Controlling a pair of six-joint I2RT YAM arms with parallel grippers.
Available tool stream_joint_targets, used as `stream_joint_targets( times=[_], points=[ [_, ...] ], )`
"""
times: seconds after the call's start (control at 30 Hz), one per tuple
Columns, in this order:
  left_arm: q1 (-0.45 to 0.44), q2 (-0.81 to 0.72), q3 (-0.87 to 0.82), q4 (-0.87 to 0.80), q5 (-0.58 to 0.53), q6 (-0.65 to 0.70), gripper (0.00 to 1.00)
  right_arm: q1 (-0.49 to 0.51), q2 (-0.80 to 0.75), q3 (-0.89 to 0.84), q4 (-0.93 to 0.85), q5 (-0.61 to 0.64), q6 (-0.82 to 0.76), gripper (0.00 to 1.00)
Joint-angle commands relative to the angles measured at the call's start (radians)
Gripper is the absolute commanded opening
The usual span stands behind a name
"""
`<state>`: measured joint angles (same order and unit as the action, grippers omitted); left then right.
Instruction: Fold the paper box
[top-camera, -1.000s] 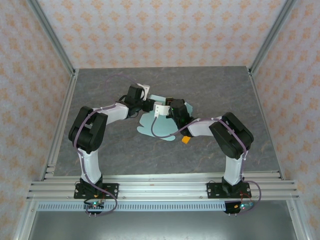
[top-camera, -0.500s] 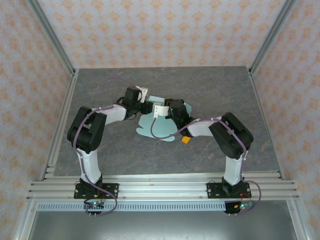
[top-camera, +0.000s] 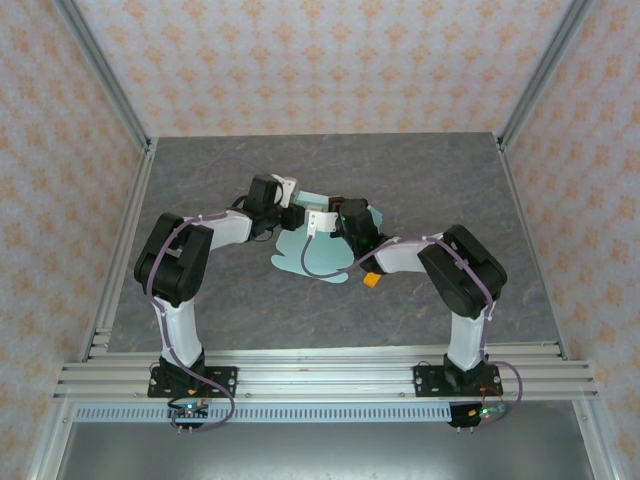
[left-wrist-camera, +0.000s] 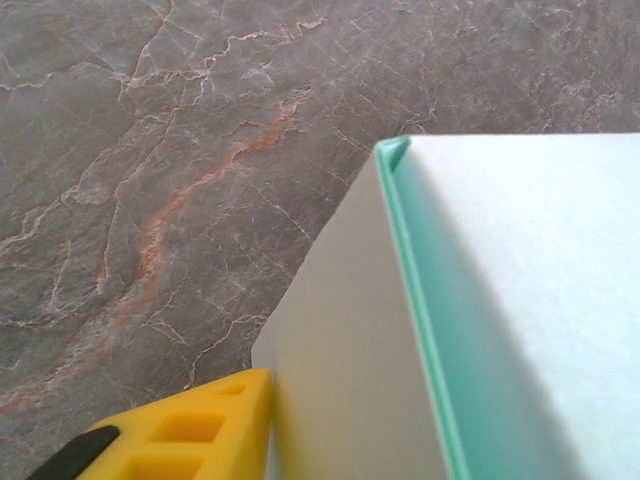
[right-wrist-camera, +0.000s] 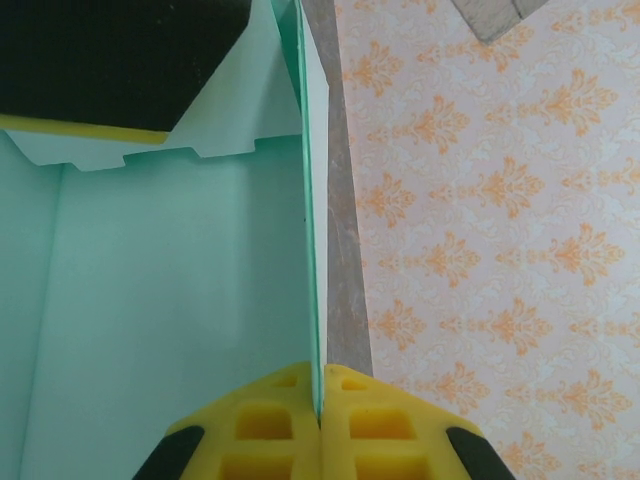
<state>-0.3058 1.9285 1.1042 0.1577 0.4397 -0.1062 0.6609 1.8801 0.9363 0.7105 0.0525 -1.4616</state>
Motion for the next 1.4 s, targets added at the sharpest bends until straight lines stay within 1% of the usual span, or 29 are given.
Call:
stream_joint_targets(
  times=[0.0,0.07,0.37,0.53,0.63,0.7,1.07,1.2,1.37],
  points=[
    [0.031,-0.002,0.019,0.025,-0.097,-0.067,0.29,0.004,-0.055,0.021,0.006,0.007,0.023,0.0],
    [0.029,-0.005,0.022,0.027,-0.133,-0.114,0.27,0.006,-0.059,0.021,0.003,0.007,0.027,0.0],
    [0.01,-0.013,0.015,0.063,-0.268,-0.261,0.27,0.017,-0.066,0.012,0.001,0.012,0.038,0.0],
    [-0.014,-0.013,0.041,0.026,-0.342,-0.261,0.24,0.017,-0.075,0.011,-0.01,0.005,0.043,0.0],
    [-0.031,-0.008,0.061,-0.029,-0.417,-0.253,0.23,0.017,-0.08,0.013,-0.016,0.001,0.045,0.0],
    [-0.033,-0.009,0.052,-0.033,-0.45,-0.28,0.21,0.017,-0.082,0.015,-0.02,0.0,0.05,0.0],
    [-0.043,-0.013,0.049,-0.066,-0.576,-0.361,0.2,0.021,-0.102,0.006,-0.046,-0.019,0.066,0.0],
    [-0.044,-0.011,0.05,-0.071,-0.616,-0.385,0.19,0.022,-0.116,-0.003,-0.059,-0.035,0.079,0.0],
    [-0.045,-0.003,0.057,-0.076,-0.638,-0.417,0.17,0.023,-0.129,-0.013,-0.071,-0.045,0.092,0.0]
  ],
)
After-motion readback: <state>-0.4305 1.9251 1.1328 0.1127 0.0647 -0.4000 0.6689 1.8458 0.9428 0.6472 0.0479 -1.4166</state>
